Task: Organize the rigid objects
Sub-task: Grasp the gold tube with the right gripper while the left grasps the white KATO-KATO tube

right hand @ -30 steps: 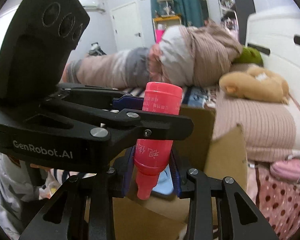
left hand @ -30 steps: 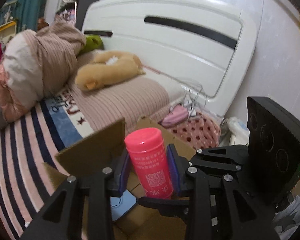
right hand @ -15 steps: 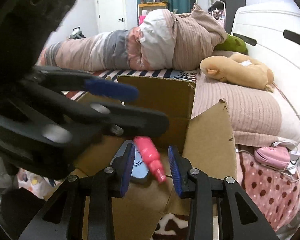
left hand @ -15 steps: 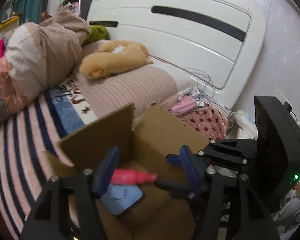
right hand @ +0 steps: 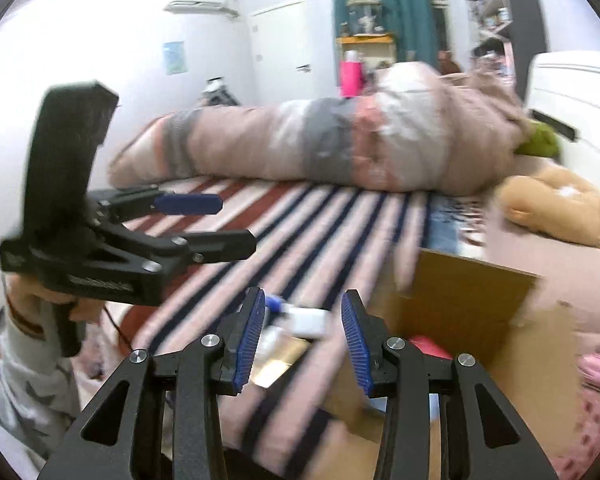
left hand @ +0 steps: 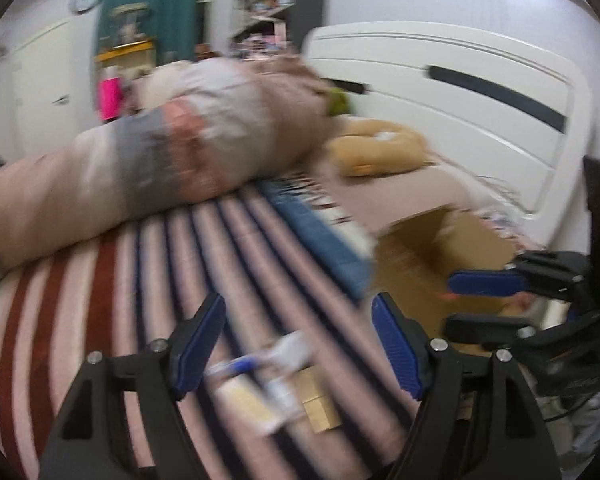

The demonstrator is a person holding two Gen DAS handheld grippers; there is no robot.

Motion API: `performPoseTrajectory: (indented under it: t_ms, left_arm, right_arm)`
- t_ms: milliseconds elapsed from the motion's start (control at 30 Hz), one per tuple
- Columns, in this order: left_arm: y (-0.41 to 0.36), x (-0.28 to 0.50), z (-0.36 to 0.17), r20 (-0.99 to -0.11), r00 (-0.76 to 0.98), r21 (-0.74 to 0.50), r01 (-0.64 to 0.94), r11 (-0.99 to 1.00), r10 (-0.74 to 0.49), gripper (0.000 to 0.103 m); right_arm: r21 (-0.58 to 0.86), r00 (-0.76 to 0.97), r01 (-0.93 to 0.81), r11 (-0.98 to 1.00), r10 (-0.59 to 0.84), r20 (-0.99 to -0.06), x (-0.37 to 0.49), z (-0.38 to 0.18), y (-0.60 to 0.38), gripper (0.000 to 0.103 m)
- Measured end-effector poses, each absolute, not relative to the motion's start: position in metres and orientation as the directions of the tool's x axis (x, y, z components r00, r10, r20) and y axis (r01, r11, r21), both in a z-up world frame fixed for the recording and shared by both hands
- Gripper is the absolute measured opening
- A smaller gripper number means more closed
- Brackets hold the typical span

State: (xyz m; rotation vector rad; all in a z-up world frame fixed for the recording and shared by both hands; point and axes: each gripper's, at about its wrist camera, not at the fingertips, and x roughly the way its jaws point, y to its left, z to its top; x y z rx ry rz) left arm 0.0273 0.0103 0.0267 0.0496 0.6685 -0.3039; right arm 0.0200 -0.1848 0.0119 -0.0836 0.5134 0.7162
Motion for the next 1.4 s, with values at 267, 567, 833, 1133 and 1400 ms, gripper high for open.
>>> performPoseTrajectory:
  t_ms: [267,567,833,1133,1400]
  left_arm:
    - [0.097,0.015,-0.057,-0.683,0.695,-0.147,0.171,0.974,-0.225,0.073]
    - [0.085,0.028,-0.143,-0.725,0.577,-0.294,0.234,0.927,-0.376,0.073]
    - [0.044,0.057,-0.162,-0.727,0.570,-0.310,0.225,0.924,-0.382,0.072]
    - [0.038,0.062,-0.163,-0.753,0.586,-0.219,0.209,0.953,-0.301,0.045]
    - [0.042,0.055,-0.152,-0.809,0.542,-0.081,0.284,0.955,-0.230,0.039]
  right_arm:
    - [0.103,0.538,-0.672,0.734,0.578,-0.614,0.035,-0.037,-0.086,0.036]
    - [-0.006,0.538,-0.506,0.863,0.310,-0.784,0.091,-0.124,-0.078,0.036]
    - [0.065,0.435,-0.523,0.850,0.332,-0.837,0.108,-0.142,-0.082,0.036]
    - [-0.041,0.449,-0.559,0.828,0.261,-0.855,0.102,-0.141,-0.075,0.035]
    - [-0.096,0.474,-0.569,0.817,0.230,-0.850,0.099,-0.138,-0.074,0.035]
